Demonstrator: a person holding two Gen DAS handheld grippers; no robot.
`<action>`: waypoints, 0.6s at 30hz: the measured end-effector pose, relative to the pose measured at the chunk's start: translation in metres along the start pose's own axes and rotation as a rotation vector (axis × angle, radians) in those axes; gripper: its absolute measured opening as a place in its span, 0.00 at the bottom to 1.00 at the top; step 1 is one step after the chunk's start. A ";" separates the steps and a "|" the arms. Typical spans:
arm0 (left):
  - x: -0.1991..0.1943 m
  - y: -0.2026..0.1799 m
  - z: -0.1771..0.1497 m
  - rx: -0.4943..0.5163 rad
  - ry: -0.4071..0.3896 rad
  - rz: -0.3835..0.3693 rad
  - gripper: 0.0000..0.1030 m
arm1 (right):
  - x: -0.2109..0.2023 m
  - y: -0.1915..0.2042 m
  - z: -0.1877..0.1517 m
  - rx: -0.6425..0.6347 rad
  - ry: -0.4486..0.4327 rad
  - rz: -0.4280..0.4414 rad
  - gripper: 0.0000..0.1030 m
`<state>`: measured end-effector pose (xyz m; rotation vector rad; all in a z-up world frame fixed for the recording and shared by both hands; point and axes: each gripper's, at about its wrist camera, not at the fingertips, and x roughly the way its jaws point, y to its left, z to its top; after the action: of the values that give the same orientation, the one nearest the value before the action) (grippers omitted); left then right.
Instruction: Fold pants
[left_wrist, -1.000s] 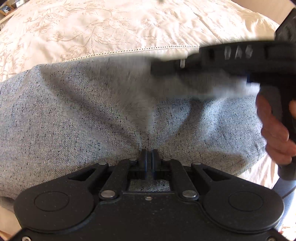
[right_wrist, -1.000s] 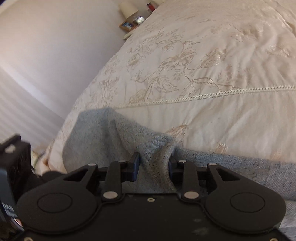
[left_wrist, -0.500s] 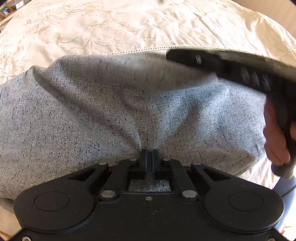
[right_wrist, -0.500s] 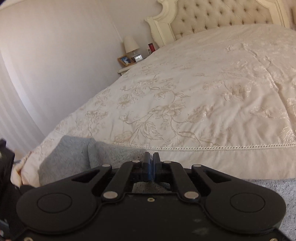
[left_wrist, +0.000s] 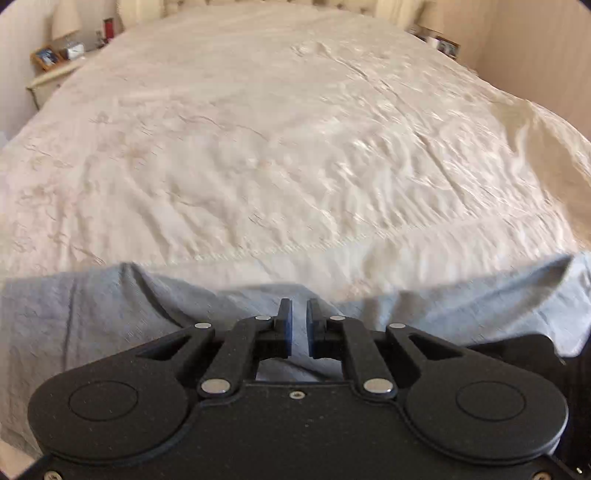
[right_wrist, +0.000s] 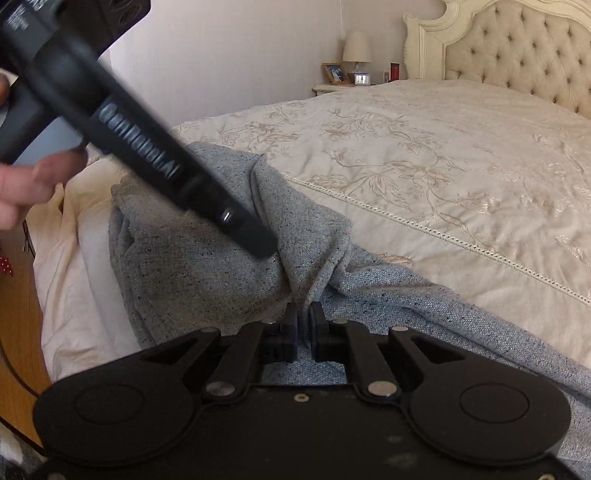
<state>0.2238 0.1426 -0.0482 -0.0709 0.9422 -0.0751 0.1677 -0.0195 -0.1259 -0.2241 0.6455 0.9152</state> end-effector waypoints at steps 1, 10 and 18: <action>0.006 0.007 0.005 -0.017 -0.001 0.044 0.19 | 0.000 -0.001 0.001 0.006 0.000 0.001 0.09; 0.041 0.060 -0.062 -0.140 0.110 0.063 0.18 | -0.002 -0.004 0.003 0.039 0.015 0.025 0.12; 0.032 0.038 -0.083 -0.054 0.024 0.141 0.18 | 0.004 -0.039 0.028 0.287 0.027 0.132 0.24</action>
<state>0.1768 0.1748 -0.1257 -0.0532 0.9708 0.0795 0.2122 -0.0277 -0.1094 0.0633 0.8154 0.9352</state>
